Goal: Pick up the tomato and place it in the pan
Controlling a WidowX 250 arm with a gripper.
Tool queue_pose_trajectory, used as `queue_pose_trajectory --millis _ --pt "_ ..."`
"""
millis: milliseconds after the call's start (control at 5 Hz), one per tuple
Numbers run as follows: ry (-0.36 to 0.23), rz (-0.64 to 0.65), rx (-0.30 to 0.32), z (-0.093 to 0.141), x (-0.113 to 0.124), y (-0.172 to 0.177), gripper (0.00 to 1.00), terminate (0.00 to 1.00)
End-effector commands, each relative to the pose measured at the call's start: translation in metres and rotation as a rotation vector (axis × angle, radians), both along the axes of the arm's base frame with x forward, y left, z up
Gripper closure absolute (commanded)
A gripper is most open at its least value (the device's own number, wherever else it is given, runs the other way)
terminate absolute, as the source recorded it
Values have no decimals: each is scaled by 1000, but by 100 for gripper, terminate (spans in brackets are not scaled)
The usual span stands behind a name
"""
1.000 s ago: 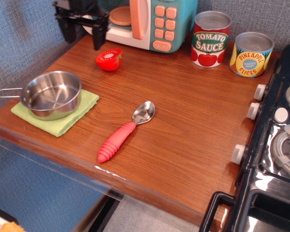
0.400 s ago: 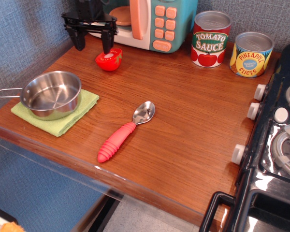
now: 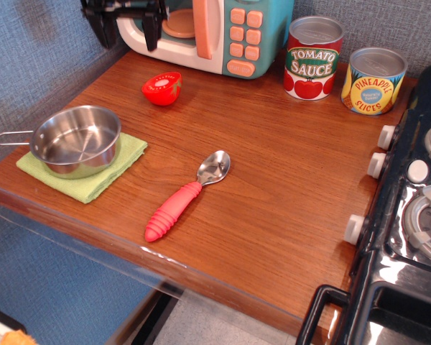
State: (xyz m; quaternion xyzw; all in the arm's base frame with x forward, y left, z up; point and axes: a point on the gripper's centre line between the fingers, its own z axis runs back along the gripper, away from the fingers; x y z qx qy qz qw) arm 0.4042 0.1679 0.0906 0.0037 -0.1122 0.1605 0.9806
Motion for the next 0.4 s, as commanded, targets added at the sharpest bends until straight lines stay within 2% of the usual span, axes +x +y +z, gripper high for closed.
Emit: queue_pose_trajectory --millis 0,200 --pt "36 -48 -38 -10 9 -15 0 0" --pt "87 -105 -40 -27 13 -32 0 0"
